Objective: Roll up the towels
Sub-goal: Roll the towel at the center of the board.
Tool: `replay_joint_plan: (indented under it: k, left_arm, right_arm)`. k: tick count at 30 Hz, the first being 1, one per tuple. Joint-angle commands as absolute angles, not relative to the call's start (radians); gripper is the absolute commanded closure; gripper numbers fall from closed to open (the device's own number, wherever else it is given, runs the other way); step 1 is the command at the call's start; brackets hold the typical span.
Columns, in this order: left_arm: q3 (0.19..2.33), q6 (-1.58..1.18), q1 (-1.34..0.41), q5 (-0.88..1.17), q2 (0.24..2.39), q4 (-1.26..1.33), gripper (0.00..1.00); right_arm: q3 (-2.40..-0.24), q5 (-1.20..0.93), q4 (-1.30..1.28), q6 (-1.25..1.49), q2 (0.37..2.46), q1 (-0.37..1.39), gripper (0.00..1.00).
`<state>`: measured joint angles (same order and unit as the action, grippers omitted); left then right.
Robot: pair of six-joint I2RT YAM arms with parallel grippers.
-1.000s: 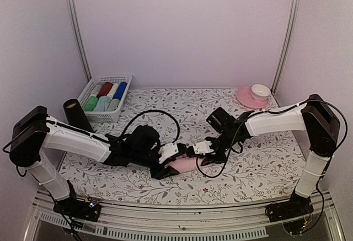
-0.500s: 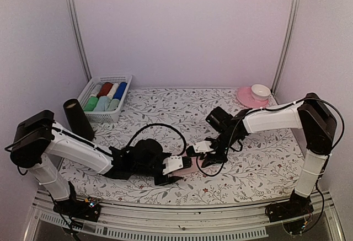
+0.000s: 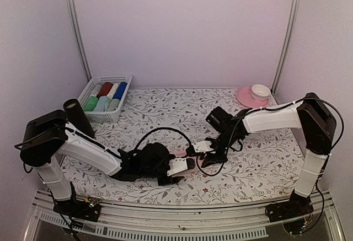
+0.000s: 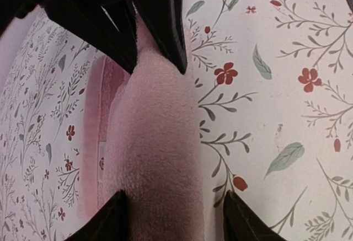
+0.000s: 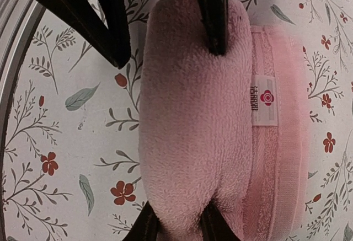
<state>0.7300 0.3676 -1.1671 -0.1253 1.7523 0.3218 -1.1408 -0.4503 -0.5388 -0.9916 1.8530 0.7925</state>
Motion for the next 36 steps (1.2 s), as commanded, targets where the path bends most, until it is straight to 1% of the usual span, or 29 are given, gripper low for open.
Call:
replay_joint_plan:
  k: [1,4,5,6,8,9,10,12,13,14,16,19,21,26,29,31,36]
  left_arm:
    - [0.766,0.343,-1.178,-0.202,1.814,0.258,0.42]
    - [0.789,0.329,-1.177,-0.217,1.853,0.226,0.44]
    - [0.793,0.323,-1.178,-0.216,1.860,0.219,0.47]
    - [0.794,0.318,-1.178,-0.211,1.865,0.215,0.50]
    - [0.798,0.310,-1.176,-0.195,1.865,0.202,0.62]
    - [0.803,0.301,-1.175,-0.183,1.866,0.189,0.68]
    - [0.810,0.292,-1.174,-0.170,1.868,0.173,0.71]
    - [0.832,0.269,-1.171,-0.144,1.876,0.132,0.75]
    - [0.850,0.249,-1.169,-0.140,1.887,0.108,0.77]
    - [0.872,0.225,-1.169,-0.132,1.900,0.077,0.78]
    - [0.913,0.170,-1.169,-0.116,1.927,0.032,0.78]
    - [0.990,0.054,-1.166,-0.089,1.997,-0.021,0.78]
    - [1.050,-0.021,-1.167,-0.082,2.041,-0.072,0.77]
    - [1.239,-0.243,-1.153,-0.091,2.169,-0.216,0.76]
    - [1.345,-0.352,-1.152,-0.059,2.242,-0.257,0.78]
    - [1.401,-0.403,-1.151,-0.038,2.286,-0.275,0.80]
    - [1.518,-0.500,-1.138,-0.023,2.383,-0.320,0.80]
  right_arm:
    - [-1.134,-0.475,-0.629,-1.006,1.897,0.794,0.79]
    - [-1.136,-0.489,-0.636,-1.012,1.889,0.790,0.79]
    - [-1.137,-0.490,-0.637,-1.013,1.886,0.788,0.79]
    - [-1.136,-0.490,-0.637,-1.016,1.885,0.785,0.79]
    - [-1.139,-0.485,-0.638,-1.016,1.882,0.779,0.78]
    - [-1.140,-0.478,-0.637,-1.014,1.878,0.770,0.77]
    - [-1.142,-0.470,-0.635,-1.011,1.872,0.763,0.75]
    - [-1.143,-0.451,-0.629,-1.003,1.846,0.739,0.69]
    - [-1.140,-0.442,-0.620,-0.993,1.826,0.722,0.65]
    - [-1.136,-0.435,-0.606,-0.984,1.796,0.703,0.59]
    - [-1.127,-0.421,-0.589,-0.965,1.747,0.662,0.51]
    - [-1.103,-0.391,-0.559,-0.946,1.672,0.600,0.41]
    - [-1.079,-0.381,-0.535,-0.944,1.622,0.564,0.38]
    - [-1.073,-0.414,-0.500,-0.890,1.551,0.492,0.33]
    - [-1.106,-0.458,-0.506,-0.793,1.546,0.432,0.32]
    - [-1.112,-0.465,-0.510,-0.737,1.545,0.400,0.31]
    - [-1.121,-0.538,-0.575,-0.609,1.555,0.344,0.30]
